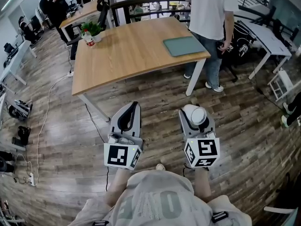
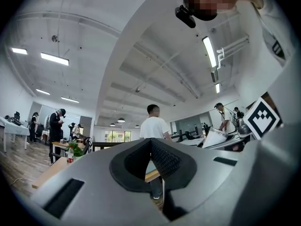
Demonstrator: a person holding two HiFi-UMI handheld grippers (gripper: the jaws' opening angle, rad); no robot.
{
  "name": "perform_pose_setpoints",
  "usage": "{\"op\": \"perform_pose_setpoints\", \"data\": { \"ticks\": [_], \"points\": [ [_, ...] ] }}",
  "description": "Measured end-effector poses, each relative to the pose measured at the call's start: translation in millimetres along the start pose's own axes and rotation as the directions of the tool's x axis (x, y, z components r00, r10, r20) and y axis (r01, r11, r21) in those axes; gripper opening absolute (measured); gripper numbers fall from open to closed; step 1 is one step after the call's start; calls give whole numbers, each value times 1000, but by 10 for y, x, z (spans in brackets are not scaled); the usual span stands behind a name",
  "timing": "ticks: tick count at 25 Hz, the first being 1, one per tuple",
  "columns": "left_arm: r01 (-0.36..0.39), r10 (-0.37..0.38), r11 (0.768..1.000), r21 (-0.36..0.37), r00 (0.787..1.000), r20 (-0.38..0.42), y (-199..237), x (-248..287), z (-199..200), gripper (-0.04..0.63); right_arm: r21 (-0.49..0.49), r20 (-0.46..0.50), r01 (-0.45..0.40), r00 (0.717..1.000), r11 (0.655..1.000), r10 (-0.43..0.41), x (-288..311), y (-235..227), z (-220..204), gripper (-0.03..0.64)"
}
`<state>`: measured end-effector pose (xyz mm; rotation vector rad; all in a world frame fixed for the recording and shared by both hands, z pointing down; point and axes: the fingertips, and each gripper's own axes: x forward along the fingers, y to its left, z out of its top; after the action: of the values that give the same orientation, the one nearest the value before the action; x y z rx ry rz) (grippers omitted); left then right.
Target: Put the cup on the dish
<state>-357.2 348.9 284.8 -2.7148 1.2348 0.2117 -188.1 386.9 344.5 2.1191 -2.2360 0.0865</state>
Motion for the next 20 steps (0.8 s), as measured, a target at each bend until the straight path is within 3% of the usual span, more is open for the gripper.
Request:
{"op": "perform_pose_setpoints", "data": {
  "ticks": [6,11,20],
  "points": [
    [7,-7,1000,-6,1000,-8,-171,317,-153,9,-25,-18,-23,1000,999,22,150,-333,-48,258],
    [46,-46,999,0,999,-9,-274,761,-252,9,-29,-12,6,1000,1000,-6,350,-694,-20,256],
    [121,-120,992,-46,992,35,-426,2184,-532,9,-50,-6,69,998,996,-69,1067,-1585,88,256]
  ]
}}
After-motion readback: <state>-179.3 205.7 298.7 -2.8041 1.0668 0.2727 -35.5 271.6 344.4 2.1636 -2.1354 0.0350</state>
